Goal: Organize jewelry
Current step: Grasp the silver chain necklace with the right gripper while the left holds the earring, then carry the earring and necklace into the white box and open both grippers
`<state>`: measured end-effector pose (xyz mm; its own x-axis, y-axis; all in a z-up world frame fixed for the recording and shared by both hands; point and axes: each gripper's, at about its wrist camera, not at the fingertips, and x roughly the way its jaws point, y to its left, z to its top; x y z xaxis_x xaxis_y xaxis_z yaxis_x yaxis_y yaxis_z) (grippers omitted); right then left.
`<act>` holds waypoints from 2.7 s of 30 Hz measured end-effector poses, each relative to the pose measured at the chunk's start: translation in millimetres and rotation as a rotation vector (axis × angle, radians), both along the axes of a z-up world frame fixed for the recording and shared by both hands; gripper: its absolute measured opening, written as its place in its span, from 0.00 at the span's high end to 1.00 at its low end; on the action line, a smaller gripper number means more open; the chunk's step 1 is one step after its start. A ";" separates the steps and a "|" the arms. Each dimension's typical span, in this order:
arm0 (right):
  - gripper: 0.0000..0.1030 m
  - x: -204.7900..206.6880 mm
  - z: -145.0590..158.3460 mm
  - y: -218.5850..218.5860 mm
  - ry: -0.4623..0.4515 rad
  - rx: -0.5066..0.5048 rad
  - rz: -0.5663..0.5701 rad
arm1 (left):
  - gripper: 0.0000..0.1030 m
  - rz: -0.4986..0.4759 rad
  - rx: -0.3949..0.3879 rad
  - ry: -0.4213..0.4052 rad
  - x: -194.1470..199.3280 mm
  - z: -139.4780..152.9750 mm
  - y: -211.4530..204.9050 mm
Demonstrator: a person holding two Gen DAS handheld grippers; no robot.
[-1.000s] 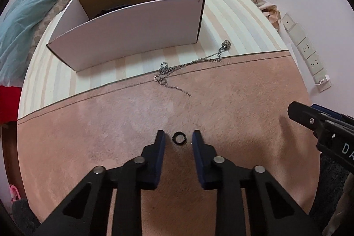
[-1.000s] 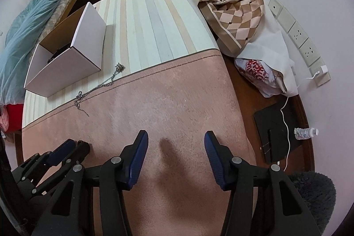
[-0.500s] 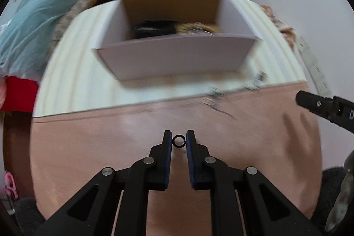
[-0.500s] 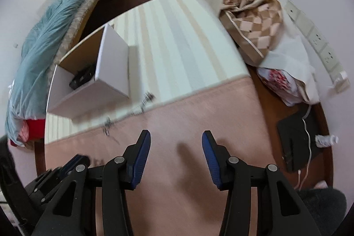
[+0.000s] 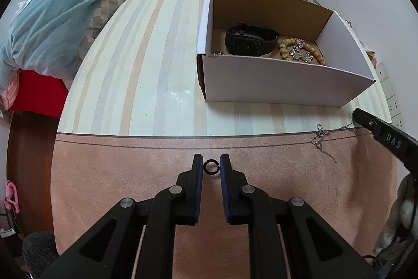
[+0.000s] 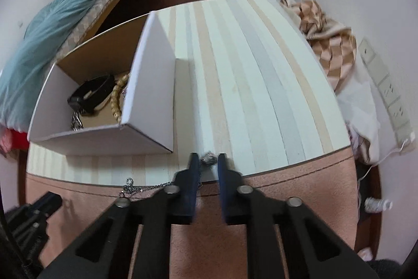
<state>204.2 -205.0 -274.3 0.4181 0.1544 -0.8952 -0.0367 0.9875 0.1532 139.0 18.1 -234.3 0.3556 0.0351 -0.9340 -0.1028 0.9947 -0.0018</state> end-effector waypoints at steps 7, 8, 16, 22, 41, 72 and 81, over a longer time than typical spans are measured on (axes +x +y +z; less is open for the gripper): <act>1.00 -22.5 27.2 -8.3 -0.050 0.092 0.011 | 0.90 -0.004 -0.025 -0.002 -5.0 6.3 4.2; 1.00 -26.3 35.4 -10.0 -0.065 0.112 0.013 | 0.90 -0.004 -0.029 -0.004 -5.5 8.5 4.2; 0.98 -6.0 50.8 -15.2 -0.023 0.131 0.009 | 0.90 -0.003 -0.048 -0.038 -2.5 24.6 7.4; 0.64 10.7 20.0 -4.4 0.012 0.054 0.018 | 0.90 -0.001 -0.036 -0.031 11.3 19.4 0.6; 0.90 -20.8 76.9 5.6 -0.146 0.144 0.092 | 0.90 -0.023 -0.074 -0.067 4.0 52.0 -0.1; 0.90 85.9 122.2 53.1 -0.028 0.225 0.189 | 0.90 -0.084 -0.259 0.004 124.2 79.5 11.5; 0.89 97.0 99.6 49.6 0.058 0.210 0.179 | 0.88 -0.074 -0.207 0.051 159.3 74.1 7.5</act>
